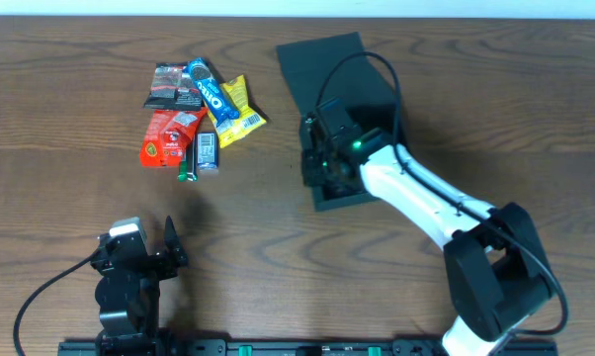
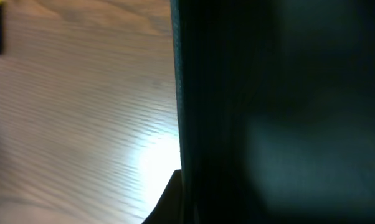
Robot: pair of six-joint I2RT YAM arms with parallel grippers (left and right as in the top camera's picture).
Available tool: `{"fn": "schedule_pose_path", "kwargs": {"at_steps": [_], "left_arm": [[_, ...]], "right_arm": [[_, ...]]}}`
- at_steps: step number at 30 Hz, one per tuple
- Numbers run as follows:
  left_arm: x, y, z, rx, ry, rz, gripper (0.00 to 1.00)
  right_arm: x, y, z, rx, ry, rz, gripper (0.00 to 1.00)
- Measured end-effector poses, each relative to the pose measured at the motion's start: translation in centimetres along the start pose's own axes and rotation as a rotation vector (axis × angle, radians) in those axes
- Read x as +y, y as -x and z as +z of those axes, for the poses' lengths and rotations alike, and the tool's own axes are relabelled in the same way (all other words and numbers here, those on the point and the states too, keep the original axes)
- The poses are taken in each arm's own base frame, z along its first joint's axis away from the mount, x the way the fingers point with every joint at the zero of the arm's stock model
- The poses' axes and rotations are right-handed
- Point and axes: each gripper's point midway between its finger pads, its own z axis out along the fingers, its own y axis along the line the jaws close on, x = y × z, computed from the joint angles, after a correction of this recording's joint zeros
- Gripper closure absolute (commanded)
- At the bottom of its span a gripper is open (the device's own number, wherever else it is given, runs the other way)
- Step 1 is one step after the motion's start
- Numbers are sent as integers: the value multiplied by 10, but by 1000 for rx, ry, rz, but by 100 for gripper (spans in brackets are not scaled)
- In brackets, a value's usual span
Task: Pack container
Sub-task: 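Push the black box further left and forward with the right gripper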
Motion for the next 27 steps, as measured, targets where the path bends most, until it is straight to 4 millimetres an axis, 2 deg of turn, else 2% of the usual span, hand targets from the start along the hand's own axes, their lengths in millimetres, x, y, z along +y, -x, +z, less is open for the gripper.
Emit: {"fn": "schedule_pose_path", "kwargs": {"at_steps": [4,12,19,27], "left_arm": [[0,0,0,0,0,0,5],[0,0,0,0,0,0,5],[0,0,0,0,0,0,5],[0,0,0,0,0,0,5]], "right_arm": [[15,-2,1,-18,12,75,99],[28,-5,4,-45,9,220,99],[41,-12,21,-42,10,227,98],[41,-12,21,-47,6,198,98]]}}
